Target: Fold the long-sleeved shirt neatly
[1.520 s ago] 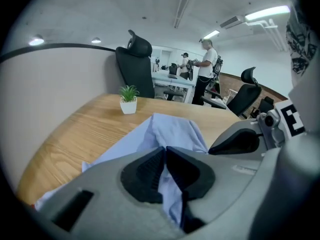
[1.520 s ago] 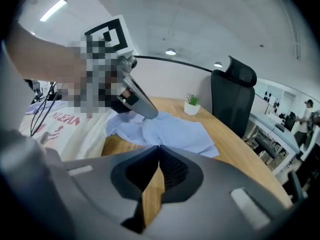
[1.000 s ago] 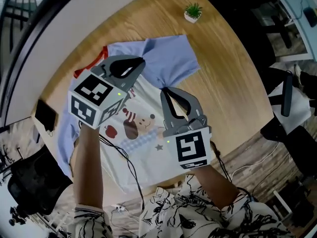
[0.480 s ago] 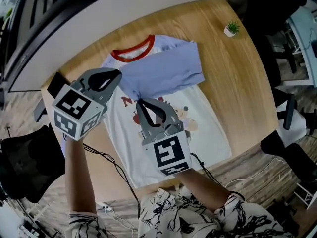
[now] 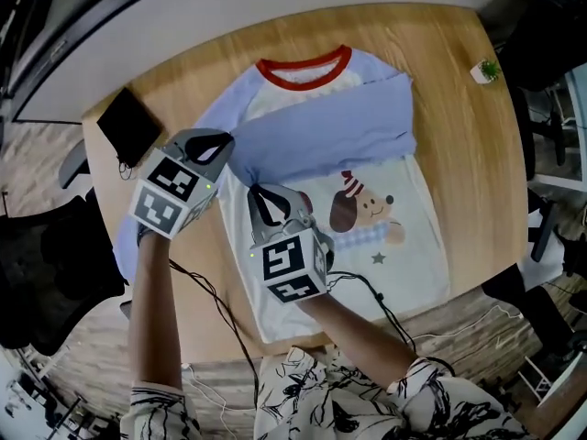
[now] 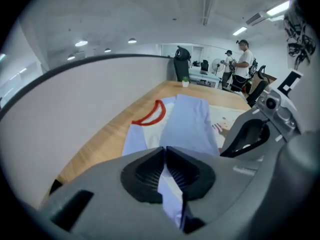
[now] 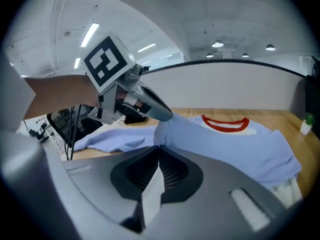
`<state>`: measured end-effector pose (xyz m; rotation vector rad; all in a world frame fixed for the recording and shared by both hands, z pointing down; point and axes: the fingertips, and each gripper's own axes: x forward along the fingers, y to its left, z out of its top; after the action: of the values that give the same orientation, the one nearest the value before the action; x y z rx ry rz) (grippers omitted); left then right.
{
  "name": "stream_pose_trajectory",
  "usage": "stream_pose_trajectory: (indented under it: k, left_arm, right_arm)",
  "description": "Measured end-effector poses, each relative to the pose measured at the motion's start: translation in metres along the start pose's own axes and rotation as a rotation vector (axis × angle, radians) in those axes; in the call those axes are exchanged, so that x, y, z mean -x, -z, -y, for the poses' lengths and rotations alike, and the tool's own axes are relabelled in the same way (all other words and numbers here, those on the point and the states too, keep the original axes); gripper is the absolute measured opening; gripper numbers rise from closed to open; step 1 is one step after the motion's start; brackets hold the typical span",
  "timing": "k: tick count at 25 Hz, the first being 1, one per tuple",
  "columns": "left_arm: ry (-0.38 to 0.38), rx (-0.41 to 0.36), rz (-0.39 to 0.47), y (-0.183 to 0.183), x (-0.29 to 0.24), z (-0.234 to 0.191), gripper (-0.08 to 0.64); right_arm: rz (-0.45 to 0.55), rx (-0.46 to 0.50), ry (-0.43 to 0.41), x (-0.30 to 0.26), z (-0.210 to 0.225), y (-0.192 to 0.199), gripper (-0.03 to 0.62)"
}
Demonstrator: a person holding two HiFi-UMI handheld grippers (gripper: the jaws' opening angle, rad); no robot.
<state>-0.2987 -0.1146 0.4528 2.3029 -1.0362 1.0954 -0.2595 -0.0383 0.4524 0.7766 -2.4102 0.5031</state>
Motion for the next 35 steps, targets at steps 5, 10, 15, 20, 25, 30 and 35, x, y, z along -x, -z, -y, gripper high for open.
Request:
stream_pose_trajectory:
  k: [5, 10, 15, 20, 25, 30, 35]
  left_arm:
    - [-0.017, 0.016, -0.048, 0.041, -0.021, -0.012, 0.026]
    - [0.006, 0.071, 0.033, 0.048, -0.016, -0.016, 0.267]
    - [-0.064, 0.106, 0.134, 0.054, 0.032, -0.019, 0.321]
    - [-0.182, 0.105, 0.231, 0.082, 0.133, -0.006, 0.377]
    - [-0.316, 0.141, 0.11, 0.192, 0.244, -0.003, 0.446]
    - [-0.353, 0.237, 0.048, 0.293, 0.294, -0.018, 0.433]
    - [-0.285, 0.35, 0.054, 0.377, 0.295, -0.031, 0.419]
  right_arm:
    - [-0.076, -0.013, -0.007, -0.04, -0.011, 0.028, 0.02]
    - [-0.105, -0.07, -0.094, -0.059, -0.026, 0.039, 0.245]
    - [-0.086, -0.056, -0.143, -0.049, -0.045, 0.031, 0.312]
    - [-0.034, 0.032, -0.236, -0.029, -0.109, 0.012, 0.429]
    - [-0.033, 0.123, -0.355, -0.027, -0.212, 0.006, 0.445]
    - [-0.066, 0.184, -0.414, -0.046, -0.3, 0.013, 0.443]
    - [-0.131, 0.249, -0.437, -0.076, -0.374, 0.038, 0.44]
